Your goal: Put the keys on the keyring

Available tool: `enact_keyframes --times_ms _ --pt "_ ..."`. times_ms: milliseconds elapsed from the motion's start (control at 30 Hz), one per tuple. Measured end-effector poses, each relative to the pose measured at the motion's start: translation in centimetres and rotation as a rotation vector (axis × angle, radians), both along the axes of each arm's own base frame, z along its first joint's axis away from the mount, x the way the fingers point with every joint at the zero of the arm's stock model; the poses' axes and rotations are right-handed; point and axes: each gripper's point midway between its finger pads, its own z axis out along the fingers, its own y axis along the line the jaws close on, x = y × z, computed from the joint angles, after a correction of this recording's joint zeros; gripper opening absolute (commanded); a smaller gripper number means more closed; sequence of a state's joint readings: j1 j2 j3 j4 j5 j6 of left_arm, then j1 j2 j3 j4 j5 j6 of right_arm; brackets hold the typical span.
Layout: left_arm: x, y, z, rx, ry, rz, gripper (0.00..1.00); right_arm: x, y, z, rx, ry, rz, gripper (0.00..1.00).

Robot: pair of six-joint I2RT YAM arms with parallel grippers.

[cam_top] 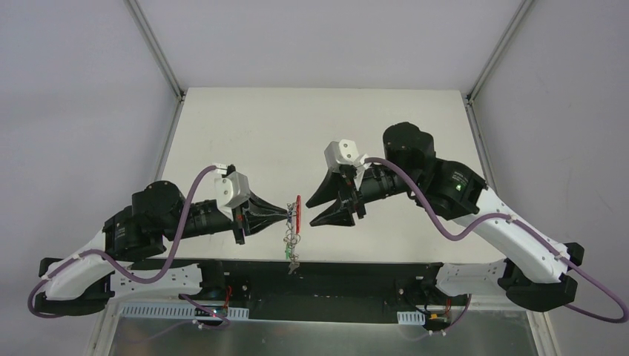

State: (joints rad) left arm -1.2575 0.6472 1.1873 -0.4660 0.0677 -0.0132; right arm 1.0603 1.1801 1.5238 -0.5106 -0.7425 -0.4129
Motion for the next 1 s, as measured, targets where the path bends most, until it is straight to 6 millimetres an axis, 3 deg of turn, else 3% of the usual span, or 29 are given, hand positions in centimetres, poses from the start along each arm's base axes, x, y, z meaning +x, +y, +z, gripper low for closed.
enact_keyframes --times_ms 167,467,1000 --pt "0.1 -0.1 0.2 0.027 0.037 0.013 0.00 0.5 0.3 1.0 -0.008 -0.049 -0.008 0.44" --pt "0.1 0.3 0.1 0.061 0.074 0.030 0.00 1.7 2.2 -0.6 -0.092 -0.053 -0.029 0.43" --pt "0.1 0.7 -0.6 0.097 0.087 0.035 0.00 0.9 3.2 -0.8 -0.114 -0.063 -0.001 0.33"
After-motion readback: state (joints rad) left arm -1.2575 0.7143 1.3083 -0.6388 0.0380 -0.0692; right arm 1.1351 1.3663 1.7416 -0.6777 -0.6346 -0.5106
